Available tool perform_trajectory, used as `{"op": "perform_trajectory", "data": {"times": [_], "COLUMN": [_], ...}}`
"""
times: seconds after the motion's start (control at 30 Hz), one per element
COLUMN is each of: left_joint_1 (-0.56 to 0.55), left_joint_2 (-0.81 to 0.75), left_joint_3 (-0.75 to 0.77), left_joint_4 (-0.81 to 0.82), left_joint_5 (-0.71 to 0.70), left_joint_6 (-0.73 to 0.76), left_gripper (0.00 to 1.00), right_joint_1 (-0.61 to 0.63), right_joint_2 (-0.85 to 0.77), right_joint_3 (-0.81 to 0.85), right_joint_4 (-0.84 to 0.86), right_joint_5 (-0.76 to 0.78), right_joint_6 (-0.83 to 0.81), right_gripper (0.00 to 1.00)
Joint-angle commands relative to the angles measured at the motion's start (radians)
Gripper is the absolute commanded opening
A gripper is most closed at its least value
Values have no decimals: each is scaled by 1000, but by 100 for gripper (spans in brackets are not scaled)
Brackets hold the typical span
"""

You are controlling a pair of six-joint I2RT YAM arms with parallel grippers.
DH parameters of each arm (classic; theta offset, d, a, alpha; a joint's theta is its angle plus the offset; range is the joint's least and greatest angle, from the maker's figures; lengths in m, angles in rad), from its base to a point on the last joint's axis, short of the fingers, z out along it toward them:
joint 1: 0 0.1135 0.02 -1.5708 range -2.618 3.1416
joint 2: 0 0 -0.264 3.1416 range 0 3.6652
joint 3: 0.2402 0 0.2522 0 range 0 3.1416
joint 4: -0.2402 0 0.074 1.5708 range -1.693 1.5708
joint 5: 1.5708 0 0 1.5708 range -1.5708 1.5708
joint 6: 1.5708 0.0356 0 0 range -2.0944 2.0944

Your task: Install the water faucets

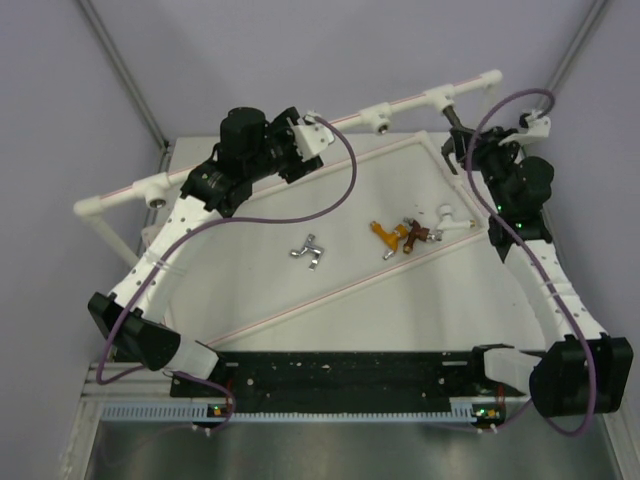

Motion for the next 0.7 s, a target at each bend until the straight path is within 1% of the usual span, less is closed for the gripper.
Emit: {"op": "perform_trajectory", "data": {"times": [0.0, 0.07, 0.13, 0.17, 0.23, 0.27, 0.3, 0.37, 0.43, 0.5, 0.6, 0.63, 0.67], "left_joint_1": [-19, -19, -19, -19, -19, -19, -19, -19, -19, -19, -17, -19, -17], "left_joint_2": [16, 14, 17, 17, 22, 23, 23, 26, 26, 29, 32, 34, 34], "left_joint_3": [19, 17, 17, 19, 25, 28, 30, 31, 31, 36, 40, 42, 43], "left_joint_4": [-15, -10, -7, -6, -7, -10, -7, -9, -9, -7, -9, -12, -10], "left_joint_5": [56, 59, 61, 61, 59, 59, 58, 58, 61, 61, 59, 61, 59], "left_joint_6": [-30, -30, -31, -28, -28, -27, -27, -27, -28, -28, -25, -25, -25], "left_gripper": [70, 70, 70, 70, 70, 70, 70, 70, 70, 70, 70, 70, 70], "right_joint_1": [16, 17, 20, 22, 28, 32, 34, 34, 34, 34, 34, 34, 34], "right_joint_2": [-44, -27, -6, 2, 1, -4, -6, -7, -21, -42, -93, -113, -124], "right_joint_3": [-51, -101, -131, -130, -112, -110, -112, -128, -147, -167, -216, -231, -251], "right_joint_4": [169, 223, 281, 280, 245, 238, 238, 279, 313, 309, 315, 315, 318], "right_joint_5": [75, 112, 130, 137, 167, 199, 212, 251, 272, 279, 304, 313, 315], "right_joint_6": [1027, 1319, 1520, 1578, 1632, 1657, 1689, 1705, 1642, 1577, 1486, 1440, 1401], "right_gripper": [0, 0, 0, 0, 0, 1, 5, 19, 31, 43, 66, 76, 98]}}
